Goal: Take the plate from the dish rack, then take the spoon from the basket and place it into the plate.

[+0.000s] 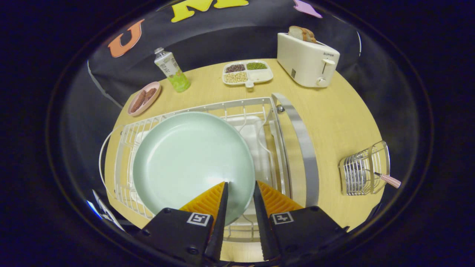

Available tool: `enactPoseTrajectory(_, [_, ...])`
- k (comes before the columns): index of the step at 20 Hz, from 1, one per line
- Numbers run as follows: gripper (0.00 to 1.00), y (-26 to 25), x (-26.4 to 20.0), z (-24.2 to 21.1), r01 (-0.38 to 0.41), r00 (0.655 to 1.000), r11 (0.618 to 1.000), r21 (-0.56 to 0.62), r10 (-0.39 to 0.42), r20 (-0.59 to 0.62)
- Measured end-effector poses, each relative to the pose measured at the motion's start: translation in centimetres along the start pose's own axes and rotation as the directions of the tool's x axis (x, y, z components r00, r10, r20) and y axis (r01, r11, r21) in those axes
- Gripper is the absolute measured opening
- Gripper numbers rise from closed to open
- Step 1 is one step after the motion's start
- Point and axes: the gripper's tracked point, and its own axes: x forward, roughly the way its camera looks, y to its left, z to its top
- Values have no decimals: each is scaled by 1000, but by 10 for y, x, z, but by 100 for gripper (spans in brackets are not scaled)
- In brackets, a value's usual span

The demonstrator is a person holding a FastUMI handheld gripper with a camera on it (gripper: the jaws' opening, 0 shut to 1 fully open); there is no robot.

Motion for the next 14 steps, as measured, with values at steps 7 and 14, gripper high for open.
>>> enactPoseTrajectory(7, [6, 1, -15, 2, -185, 983, 952, 244, 179, 48])
enactPoseTrajectory(14, [6, 24, -52, -45, -413, 911, 882, 228, 400, 102])
